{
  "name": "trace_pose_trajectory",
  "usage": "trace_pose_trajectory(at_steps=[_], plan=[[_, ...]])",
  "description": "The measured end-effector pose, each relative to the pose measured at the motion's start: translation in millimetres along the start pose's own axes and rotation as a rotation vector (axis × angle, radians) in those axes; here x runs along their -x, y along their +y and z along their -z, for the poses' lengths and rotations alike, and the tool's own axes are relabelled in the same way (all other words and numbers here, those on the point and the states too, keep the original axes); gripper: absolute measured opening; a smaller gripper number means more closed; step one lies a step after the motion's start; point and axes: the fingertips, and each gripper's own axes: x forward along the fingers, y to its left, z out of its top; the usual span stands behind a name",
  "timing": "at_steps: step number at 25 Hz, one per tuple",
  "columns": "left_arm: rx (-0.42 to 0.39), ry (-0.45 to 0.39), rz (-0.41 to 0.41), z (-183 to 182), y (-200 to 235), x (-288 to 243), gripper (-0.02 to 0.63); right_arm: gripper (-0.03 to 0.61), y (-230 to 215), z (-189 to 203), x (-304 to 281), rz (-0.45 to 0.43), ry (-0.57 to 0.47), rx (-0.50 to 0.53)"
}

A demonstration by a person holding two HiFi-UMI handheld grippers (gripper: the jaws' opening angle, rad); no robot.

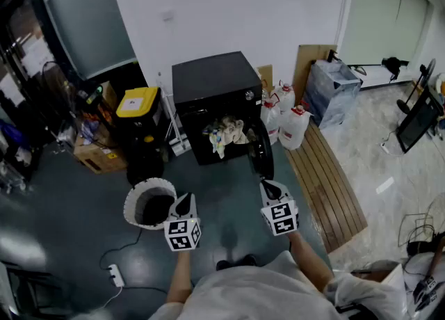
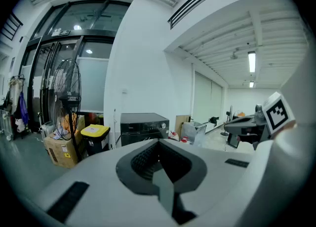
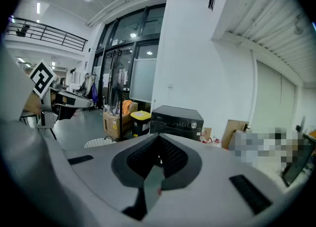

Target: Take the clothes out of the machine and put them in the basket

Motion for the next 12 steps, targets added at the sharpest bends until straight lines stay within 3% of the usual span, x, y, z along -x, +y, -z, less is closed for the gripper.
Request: trace_pose_trajectory(at_steps=[12], plan=[[-0.019, 0.005, -0.013, 2.1, -9.0, -2.7, 0.018, 0.021, -6.0, 7.6, 1.3, -0.013, -0.007, -0.002]])
